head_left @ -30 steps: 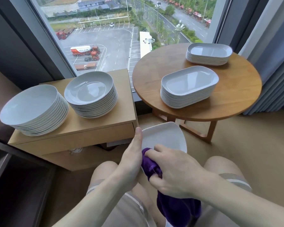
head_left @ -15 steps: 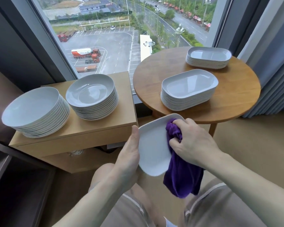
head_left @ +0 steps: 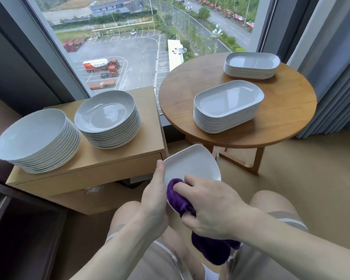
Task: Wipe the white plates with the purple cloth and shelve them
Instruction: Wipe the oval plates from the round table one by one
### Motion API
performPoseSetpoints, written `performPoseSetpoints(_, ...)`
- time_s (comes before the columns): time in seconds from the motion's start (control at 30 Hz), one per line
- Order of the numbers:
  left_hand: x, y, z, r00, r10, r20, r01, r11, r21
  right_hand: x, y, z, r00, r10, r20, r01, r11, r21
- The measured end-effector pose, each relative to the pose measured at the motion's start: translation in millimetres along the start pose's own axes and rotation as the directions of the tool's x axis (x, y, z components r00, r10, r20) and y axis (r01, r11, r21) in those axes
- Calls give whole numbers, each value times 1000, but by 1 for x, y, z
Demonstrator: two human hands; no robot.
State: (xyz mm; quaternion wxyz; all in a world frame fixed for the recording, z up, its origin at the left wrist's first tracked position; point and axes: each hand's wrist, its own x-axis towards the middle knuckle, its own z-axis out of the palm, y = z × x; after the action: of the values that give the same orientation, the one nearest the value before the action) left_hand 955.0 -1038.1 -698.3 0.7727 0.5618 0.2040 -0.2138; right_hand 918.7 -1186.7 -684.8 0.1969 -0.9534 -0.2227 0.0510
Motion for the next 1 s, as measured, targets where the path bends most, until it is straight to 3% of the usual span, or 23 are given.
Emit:
performPoseSetpoints(0.23, -13, -16, 15, 997, -60, 53, 58, 997, 46, 2, 5, 2, 990, 81, -113, -79, 997, 25)
performPoseSetpoints(0.47, -13, -15, 18, 995, 24, 101, -31, 997, 66, 11, 27, -4, 952, 258, -165, -256, 966, 36)
performPoseSetpoints(0.7, -26, -8, 12, 966, 171, 192, -199, 970, 139, 17, 75, -19, 862, 501, -71, -504, 863, -24)
performPoseSetpoints(0.87, -15, 11, 2, 970, 227, 91, -232, 972, 48, 19, 60, -15, 890, 456, 12, -455, 890, -33)
performPoseSetpoints(1.0, -10, 14, 1, 973, 231, -16, -230, 973, 29, 14, 30, -14, 950, 305, 65, -306, 952, 3)
